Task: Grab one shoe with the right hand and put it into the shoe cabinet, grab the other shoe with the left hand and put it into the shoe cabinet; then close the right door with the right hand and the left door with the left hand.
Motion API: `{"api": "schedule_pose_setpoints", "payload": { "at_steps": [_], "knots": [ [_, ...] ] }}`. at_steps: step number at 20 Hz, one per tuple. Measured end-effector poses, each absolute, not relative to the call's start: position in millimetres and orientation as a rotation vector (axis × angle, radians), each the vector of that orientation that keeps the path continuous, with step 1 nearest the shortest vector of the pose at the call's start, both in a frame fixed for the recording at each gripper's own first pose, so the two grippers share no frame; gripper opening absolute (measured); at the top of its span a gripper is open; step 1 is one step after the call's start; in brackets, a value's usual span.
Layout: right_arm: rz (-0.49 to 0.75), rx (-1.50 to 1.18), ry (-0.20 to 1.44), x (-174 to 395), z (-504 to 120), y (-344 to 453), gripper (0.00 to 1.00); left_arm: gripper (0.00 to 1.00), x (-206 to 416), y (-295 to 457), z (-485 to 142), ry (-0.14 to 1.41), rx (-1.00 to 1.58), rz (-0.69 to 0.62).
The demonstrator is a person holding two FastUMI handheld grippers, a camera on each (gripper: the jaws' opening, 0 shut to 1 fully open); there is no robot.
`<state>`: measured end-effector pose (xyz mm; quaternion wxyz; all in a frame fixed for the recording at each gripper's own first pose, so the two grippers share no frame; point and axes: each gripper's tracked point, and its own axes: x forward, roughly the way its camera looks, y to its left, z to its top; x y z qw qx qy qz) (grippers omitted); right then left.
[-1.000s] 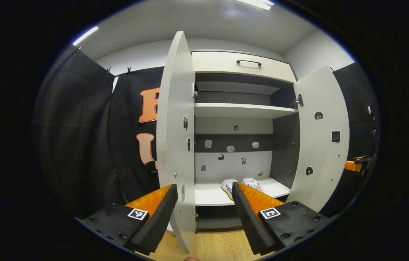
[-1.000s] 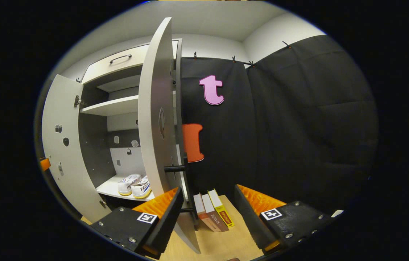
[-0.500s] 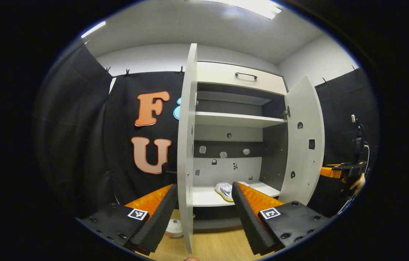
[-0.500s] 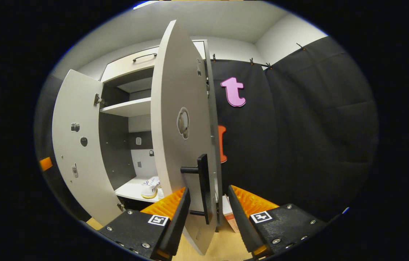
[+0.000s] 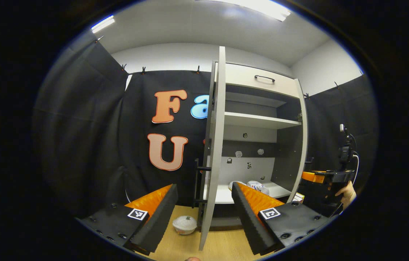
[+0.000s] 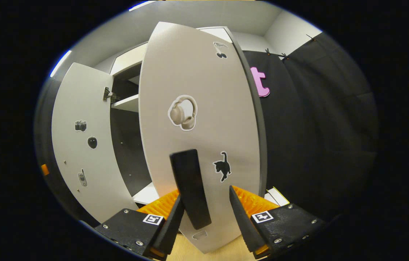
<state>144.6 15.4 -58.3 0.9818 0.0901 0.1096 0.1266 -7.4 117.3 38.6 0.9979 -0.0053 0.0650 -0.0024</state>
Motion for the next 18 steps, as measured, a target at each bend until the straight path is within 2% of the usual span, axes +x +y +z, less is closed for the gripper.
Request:
{"api": "schedule_pose_setpoints", "payload": {
  "at_steps": [1, 2, 9, 11, 15, 16, 18],
  "knots": [
    [0.26, 0.174, 0.224, 154, -63, 27, 0.81, 0.96, -9, 122, 39, 0.129, -0.005, 0.005],
    [0.256, 0.17, 0.211, 162, -61, 35, 0.77, 0.96, -11, 127, 40, 0.129, 0.0, 0.015],
    [0.214, 0.224, 0.225, 194, -71, 57, 0.78, 0.96, -1, 169, 32, 0.127, -0.019, 0.065],
    [0.201, 0.2, 0.219, 201, -70, 66, 0.78, 0.94, 12, 170, 26, 0.137, -0.029, 0.046],
    [0.183, 0.147, 0.202, 204, -71, 84, 0.78, 0.97, 30, 172, 5, 0.183, -0.038, 0.029],
    [0.181, 0.145, 0.202, 208, -72, 87, 0.78, 0.94, 34, 168, 3, 0.186, -0.049, 0.015],
    [0.181, 0.145, 0.202, 210, -73, 92, 0.77, 0.97, 42, 163, 0, 0.187, -0.071, -0.014]
  ]
}}
